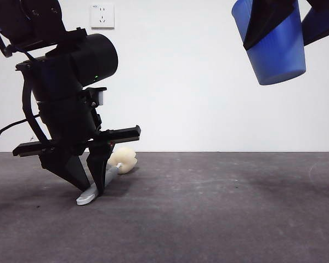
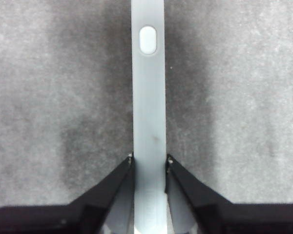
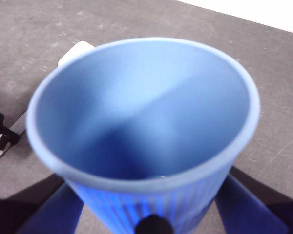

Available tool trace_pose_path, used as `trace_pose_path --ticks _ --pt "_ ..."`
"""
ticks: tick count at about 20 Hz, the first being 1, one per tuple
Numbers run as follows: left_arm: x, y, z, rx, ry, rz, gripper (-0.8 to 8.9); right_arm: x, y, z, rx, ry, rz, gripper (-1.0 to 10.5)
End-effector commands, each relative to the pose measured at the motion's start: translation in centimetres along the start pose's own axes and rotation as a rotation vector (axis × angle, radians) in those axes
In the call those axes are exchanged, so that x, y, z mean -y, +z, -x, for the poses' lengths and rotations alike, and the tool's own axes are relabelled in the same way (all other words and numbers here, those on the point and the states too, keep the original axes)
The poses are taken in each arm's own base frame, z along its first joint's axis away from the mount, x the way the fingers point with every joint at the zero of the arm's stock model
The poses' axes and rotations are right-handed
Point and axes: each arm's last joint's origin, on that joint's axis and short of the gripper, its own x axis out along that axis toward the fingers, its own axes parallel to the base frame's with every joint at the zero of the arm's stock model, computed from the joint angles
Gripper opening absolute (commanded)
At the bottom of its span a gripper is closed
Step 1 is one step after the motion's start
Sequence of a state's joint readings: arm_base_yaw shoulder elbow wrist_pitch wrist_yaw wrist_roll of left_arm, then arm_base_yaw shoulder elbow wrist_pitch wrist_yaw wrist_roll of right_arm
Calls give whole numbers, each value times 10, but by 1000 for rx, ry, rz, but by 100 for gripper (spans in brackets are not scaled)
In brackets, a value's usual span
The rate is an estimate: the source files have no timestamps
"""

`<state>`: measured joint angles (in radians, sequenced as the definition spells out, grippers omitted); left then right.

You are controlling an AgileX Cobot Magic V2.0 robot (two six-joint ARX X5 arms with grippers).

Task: Pick up the cup brush,pick up the cup,insert the brush into the cup,clean the cup,put the cup brush back,put the cup back to the fixed position on the table

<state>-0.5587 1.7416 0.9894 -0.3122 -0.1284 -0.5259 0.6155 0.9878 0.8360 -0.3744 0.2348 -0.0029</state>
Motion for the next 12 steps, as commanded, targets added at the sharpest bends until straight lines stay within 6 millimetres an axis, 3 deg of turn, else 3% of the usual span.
trace_pose_path --ticks 1,6,12 --pt "-2 -8 -10 -49 19 -8 398 0 3 -1 20 3 -19 -12" --pt "-1 -4 3 -39 -13 -72 433 -5 1 -33 13 83 -73 -13" --pt "-3 3 45 23 -52 -140 433 -2 -9 -91 12 80 -101 -13"
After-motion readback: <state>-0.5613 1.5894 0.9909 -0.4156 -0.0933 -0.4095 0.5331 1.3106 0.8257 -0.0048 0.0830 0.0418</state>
